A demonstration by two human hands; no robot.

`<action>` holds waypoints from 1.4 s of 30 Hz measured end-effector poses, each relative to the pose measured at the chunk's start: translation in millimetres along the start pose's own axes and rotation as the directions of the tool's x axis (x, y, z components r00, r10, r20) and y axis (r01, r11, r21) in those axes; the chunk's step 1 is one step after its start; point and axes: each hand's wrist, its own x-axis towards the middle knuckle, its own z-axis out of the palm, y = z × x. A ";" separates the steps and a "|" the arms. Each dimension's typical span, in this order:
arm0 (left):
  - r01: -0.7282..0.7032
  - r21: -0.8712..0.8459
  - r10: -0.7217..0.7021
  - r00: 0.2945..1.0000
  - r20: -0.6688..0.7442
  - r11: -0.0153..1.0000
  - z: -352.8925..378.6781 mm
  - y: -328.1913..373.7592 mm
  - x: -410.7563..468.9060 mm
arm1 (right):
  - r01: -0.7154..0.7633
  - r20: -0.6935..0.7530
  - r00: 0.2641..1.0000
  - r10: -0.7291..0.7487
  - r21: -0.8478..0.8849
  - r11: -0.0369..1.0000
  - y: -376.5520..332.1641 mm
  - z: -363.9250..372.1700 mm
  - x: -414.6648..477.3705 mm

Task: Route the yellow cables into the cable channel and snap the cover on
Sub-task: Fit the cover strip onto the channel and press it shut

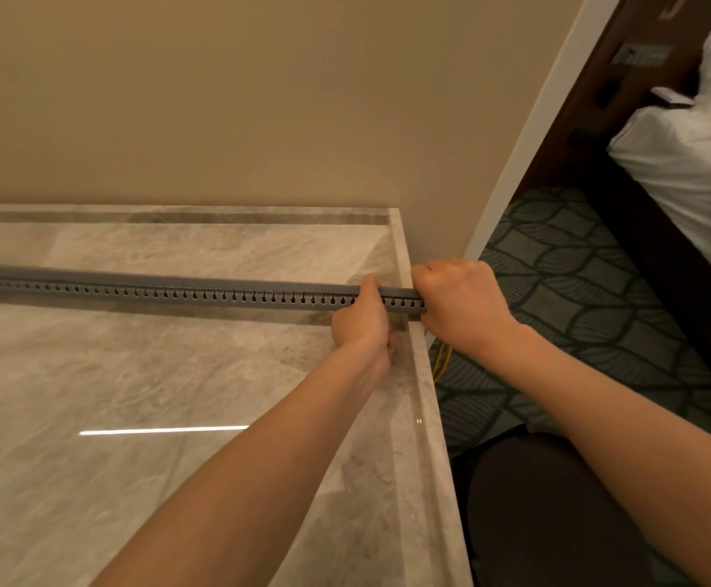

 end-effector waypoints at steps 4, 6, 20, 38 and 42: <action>0.023 -0.023 -0.023 1.000 -0.005 0.999 1.0 1.5 -1.3 | 0.016 -0.014 1.000 -0.016 0.021 1.000 3.5 3.0 0.8; 0.027 -0.017 -0.027 1.000 -0.016 0.999 1.5 2.1 -2.9 | 0.019 -0.009 1.000 -0.019 0.036 0.999 4.6 4.1 1.6; -0.429 0.609 0.236 0.897 0.373 0.667 -50.6 27.2 -1.0 | 0.042 0.064 0.997 -0.045 0.055 0.998 11.5 4.8 8.8; -0.343 0.395 0.214 0.460 0.861 -0.852 -50.5 52.7 9.4 | 0.044 0.123 0.991 -0.050 0.052 0.998 11.3 -1.0 14.2; -0.375 0.392 0.180 0.489 0.853 -0.840 -44.7 56.3 4.6 | 0.029 0.130 0.991 -0.036 0.056 0.998 11.8 -1.1 17.1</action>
